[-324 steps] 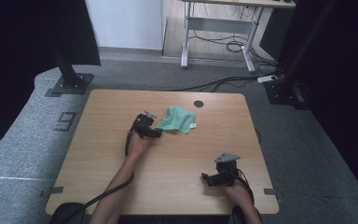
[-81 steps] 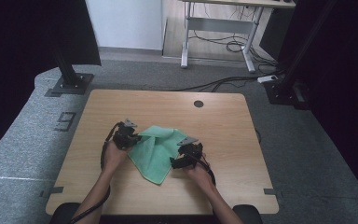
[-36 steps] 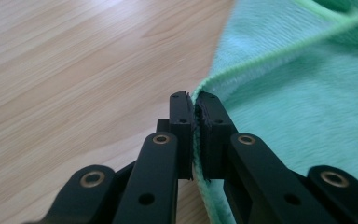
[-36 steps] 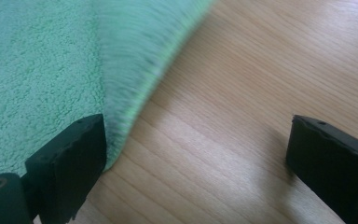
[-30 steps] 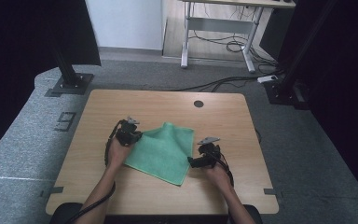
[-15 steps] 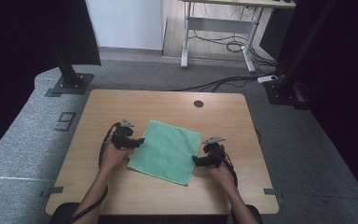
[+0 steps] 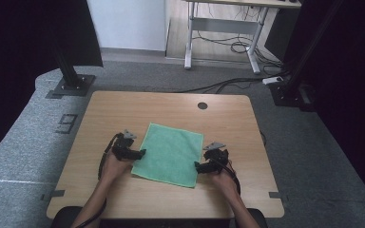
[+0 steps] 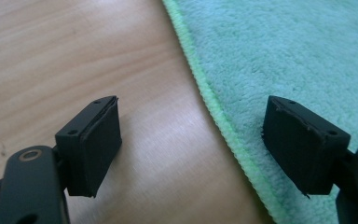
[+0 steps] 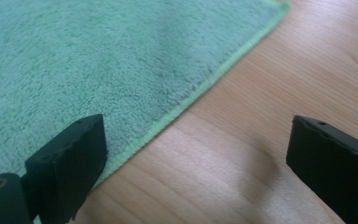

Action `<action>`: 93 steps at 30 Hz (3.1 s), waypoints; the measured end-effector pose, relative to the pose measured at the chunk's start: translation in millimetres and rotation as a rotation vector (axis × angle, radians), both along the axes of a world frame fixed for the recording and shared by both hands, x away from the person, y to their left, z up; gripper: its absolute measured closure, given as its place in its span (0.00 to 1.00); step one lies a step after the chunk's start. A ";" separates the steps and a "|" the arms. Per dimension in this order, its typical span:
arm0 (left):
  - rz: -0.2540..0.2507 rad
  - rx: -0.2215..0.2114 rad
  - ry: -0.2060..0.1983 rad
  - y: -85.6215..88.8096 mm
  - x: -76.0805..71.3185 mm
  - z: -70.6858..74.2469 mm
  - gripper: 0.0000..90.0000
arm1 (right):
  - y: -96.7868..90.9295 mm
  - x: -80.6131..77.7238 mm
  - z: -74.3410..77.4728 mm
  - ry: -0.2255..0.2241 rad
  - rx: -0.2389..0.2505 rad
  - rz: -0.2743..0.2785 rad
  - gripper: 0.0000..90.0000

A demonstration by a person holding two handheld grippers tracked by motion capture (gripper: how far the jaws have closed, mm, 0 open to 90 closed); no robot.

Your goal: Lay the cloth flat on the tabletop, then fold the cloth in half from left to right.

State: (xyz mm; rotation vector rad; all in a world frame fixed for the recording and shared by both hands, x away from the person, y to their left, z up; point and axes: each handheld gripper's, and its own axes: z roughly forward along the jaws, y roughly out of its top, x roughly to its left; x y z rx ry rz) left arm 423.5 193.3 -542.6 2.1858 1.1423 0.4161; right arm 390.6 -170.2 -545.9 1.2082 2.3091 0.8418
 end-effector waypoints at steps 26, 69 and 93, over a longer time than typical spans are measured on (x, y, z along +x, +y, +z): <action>0.001 -0.022 -0.037 -10.3 -10.7 -4.9 0.16 | -20.9 14.4 -4.7 -0.020 0.049 -0.048 0.05; -0.024 0.026 -0.036 43.6 -78.6 -5.5 0.00 | -62.8 -22.0 -10.2 0.000 0.099 -0.013 0.00; 0.005 0.005 -0.002 46.2 -75.5 -6.0 0.00 | -61.6 -22.2 -10.8 -0.005 0.102 -0.010 0.00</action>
